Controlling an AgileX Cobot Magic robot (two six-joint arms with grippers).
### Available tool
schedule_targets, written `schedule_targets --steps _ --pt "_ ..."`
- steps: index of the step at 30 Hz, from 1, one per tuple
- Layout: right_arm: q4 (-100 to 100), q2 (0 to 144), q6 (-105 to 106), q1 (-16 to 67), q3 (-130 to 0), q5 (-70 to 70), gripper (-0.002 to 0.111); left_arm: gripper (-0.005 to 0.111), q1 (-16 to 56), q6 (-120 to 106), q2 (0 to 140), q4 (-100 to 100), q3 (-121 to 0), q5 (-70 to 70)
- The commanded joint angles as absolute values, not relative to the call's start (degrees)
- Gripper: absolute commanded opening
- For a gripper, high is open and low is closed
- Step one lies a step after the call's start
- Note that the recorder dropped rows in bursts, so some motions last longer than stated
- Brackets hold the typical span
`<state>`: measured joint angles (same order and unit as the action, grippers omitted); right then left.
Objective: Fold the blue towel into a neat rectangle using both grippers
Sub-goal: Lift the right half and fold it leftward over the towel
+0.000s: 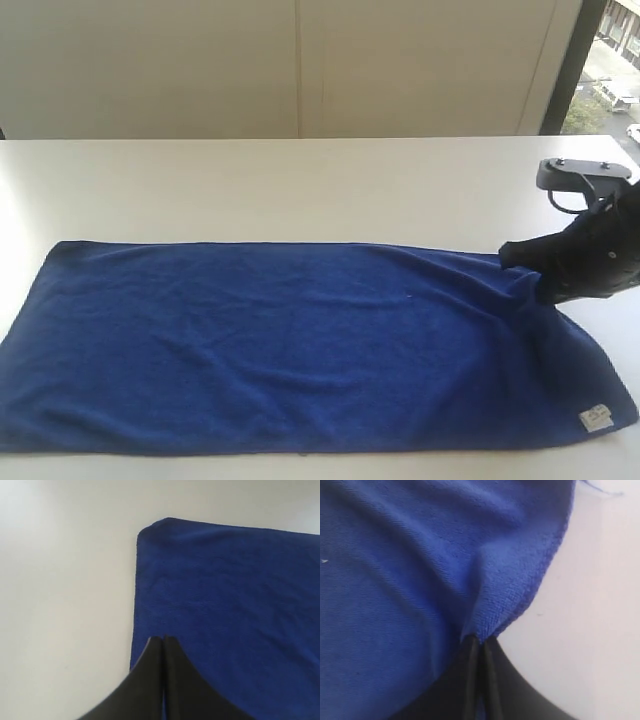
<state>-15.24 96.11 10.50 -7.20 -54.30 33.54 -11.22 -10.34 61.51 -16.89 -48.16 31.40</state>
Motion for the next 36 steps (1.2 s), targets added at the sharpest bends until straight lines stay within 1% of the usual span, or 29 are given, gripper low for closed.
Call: schedule_targets --steps 1,23,29,32,36 --pt "-16.59 94.04 10.29 -3.72 -55.94 34.42 0.0 0.0 -11.25 -10.76 58.46 -17.24 -48.05 35.63" --pt "-21.43 94.83 7.25 18.78 -71.97 36.42 0.0 0.0 -11.25 -10.76 57.75 -16.3 -48.05 35.61" --pt "-22.54 98.82 5.85 24.84 -76.62 35.67 0.0 0.0 -11.25 -10.76 57.75 -16.3 -48.05 35.61" --pt "-22.54 103.42 4.45 28.76 -81.82 34.64 0.0 0.0 -11.25 -10.76 57.75 -16.3 -48.05 35.61" --pt "-22.54 109.53 3.87 32.02 -89.69 34.64 0.0 0.0 -11.25 -10.76 57.75 -16.3 -48.05 35.61"
